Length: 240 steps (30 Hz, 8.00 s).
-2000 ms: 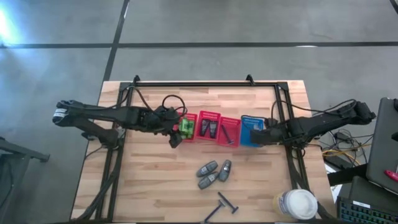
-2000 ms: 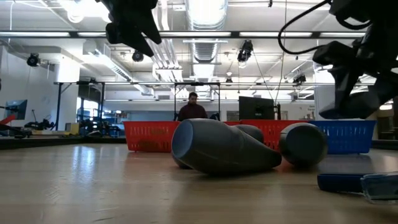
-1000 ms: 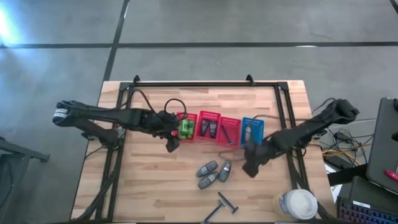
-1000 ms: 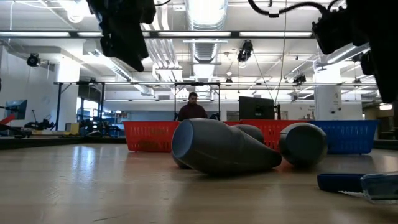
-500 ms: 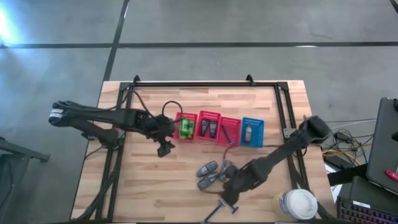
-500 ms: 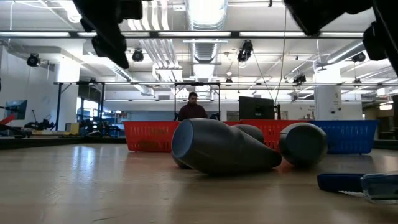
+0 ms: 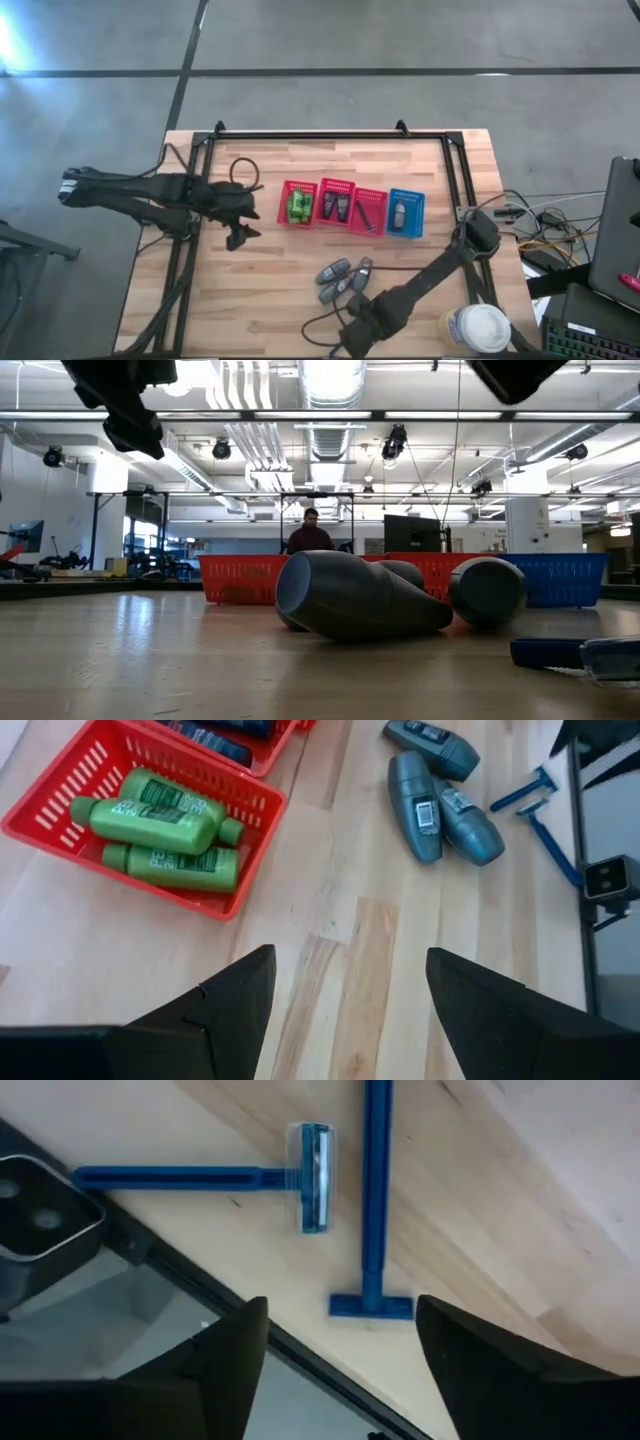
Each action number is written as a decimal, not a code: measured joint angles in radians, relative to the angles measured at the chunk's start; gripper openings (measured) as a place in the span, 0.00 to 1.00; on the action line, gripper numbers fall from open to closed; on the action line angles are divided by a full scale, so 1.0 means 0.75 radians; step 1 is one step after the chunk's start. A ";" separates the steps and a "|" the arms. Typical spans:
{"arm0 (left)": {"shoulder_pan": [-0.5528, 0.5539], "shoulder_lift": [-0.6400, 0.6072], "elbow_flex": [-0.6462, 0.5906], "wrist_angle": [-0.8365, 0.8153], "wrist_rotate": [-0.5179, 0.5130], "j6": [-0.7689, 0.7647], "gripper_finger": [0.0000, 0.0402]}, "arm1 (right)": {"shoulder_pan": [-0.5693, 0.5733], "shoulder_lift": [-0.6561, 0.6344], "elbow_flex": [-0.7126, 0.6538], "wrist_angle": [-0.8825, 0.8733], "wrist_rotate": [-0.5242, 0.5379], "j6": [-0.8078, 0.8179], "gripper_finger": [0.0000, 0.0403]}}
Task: Pick & Place Travel size toiletries
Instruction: Put the blue razor in the right red bin, then put the gray deodorant in the blue bin
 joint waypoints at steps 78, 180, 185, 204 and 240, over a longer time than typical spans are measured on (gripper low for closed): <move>0.001 -0.060 -0.065 0.148 0.031 0.079 0.66 | -0.975 -0.743 -0.960 0.314 0.302 0.065 0.33; 0.001 -0.060 -0.068 0.215 0.021 0.065 0.66 | -0.977 -0.784 -0.953 0.309 0.355 0.065 0.09; 0.001 -0.060 -0.068 0.221 0.021 0.067 0.66 | -0.994 -0.727 -0.988 0.335 0.389 0.045 0.16; 0.000 -0.060 -0.069 0.221 0.043 0.034 0.66 | -0.540 -0.757 -0.635 0.159 0.087 -1.289 0.58; -0.001 0.210 -0.070 0.395 -0.079 -0.627 0.66 | -0.329 -0.435 -0.690 0.394 0.173 -2.802 0.85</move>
